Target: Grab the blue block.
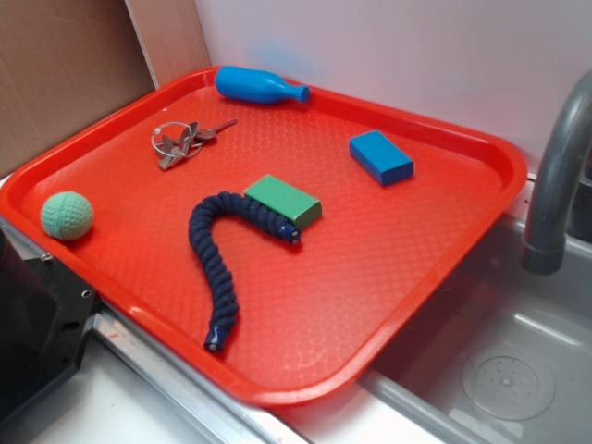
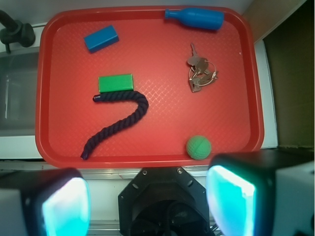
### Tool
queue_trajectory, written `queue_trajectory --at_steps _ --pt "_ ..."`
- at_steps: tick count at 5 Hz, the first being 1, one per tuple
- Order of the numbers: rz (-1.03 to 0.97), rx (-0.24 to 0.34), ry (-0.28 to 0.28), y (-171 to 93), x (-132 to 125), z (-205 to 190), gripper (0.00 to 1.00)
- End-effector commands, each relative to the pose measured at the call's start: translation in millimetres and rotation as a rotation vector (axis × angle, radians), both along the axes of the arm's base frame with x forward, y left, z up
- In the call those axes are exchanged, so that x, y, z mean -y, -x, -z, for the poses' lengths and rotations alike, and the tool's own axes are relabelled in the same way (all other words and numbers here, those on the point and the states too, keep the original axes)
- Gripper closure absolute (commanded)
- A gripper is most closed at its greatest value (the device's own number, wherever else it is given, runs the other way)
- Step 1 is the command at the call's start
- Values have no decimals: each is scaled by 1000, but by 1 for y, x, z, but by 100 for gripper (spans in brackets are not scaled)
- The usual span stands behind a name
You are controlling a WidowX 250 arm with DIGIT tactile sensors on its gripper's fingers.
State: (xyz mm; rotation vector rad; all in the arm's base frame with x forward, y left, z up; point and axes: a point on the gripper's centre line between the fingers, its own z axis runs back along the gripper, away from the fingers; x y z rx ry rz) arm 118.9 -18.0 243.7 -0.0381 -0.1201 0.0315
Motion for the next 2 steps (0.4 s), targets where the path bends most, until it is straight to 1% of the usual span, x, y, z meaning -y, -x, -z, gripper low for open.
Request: queue_trajectory --at_steps 1,2 --pt "0 0 0 0 0 0 0" --pt "-86 -48 -38 -42 11 43 0"
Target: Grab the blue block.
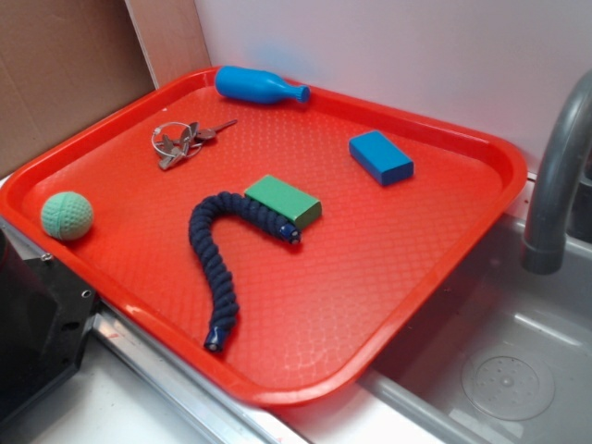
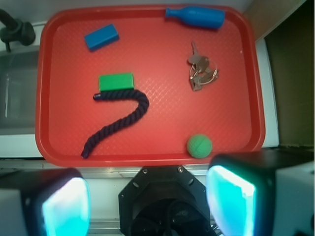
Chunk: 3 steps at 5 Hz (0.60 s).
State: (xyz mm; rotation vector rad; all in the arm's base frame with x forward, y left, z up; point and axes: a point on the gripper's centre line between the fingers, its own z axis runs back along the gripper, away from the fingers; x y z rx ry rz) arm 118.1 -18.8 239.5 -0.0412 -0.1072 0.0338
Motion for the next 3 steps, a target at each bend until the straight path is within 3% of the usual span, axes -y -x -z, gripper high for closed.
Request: queue_trajectory --at_steps 1,2,3 --pt "-332 -28 51 -95 24 71 0" --pt "-581 -46 197 -147 38 112 0" --pt "-674 -58 215 -195 44 143 0"
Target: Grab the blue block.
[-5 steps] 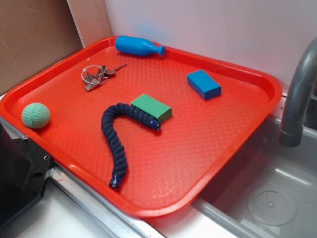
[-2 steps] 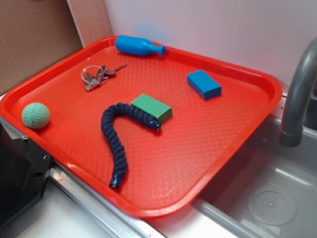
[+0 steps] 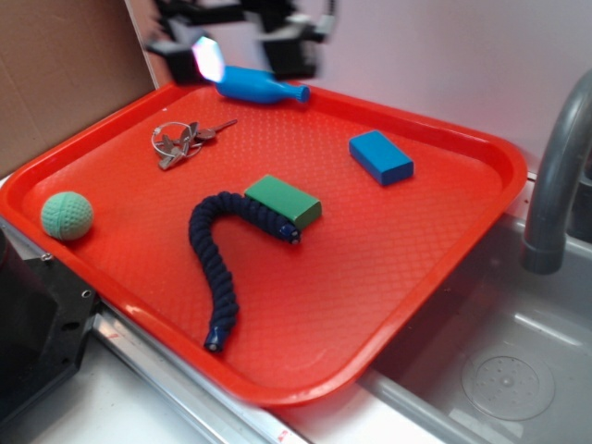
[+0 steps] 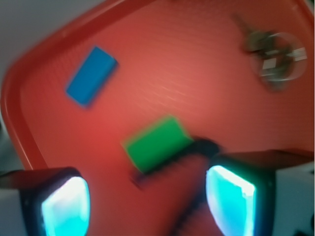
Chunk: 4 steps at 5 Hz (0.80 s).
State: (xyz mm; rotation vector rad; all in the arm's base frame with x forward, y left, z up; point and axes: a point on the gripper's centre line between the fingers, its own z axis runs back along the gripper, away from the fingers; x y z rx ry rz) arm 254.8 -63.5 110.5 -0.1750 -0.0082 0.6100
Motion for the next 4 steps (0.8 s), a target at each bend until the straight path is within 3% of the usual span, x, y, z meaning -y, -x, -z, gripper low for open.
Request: queue_trajectory --at_steps 1,2,4 --pt "-134 37 2 -81 13 40 0" --pt "-153 39 -24 -90 19 49 0" --pt "-153 39 -24 -90 19 49 0"
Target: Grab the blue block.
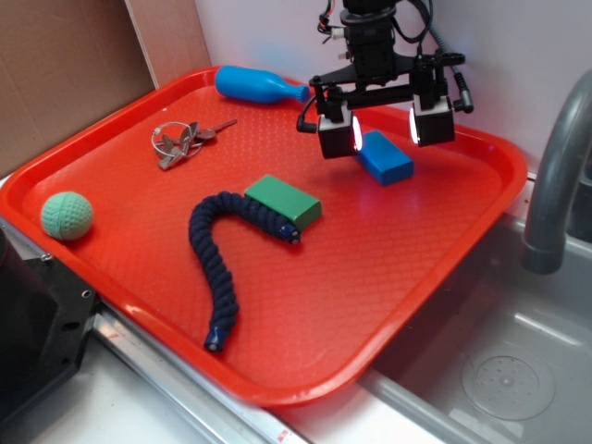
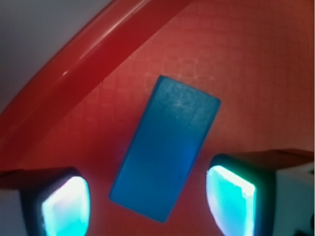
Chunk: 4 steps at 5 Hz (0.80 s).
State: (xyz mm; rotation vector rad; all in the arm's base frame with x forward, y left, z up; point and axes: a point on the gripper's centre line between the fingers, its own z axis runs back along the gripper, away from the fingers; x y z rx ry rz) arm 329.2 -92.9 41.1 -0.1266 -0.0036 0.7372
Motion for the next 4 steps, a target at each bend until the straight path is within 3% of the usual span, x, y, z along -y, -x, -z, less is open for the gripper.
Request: queue_trajectory --at_steps 1,2,4 --pt "-26 70 12 -16 -10 -21 0" --pt "-14 40 -24 -14 -18 11 0" --pt "-20 13 -42 -13 -18 19 0"
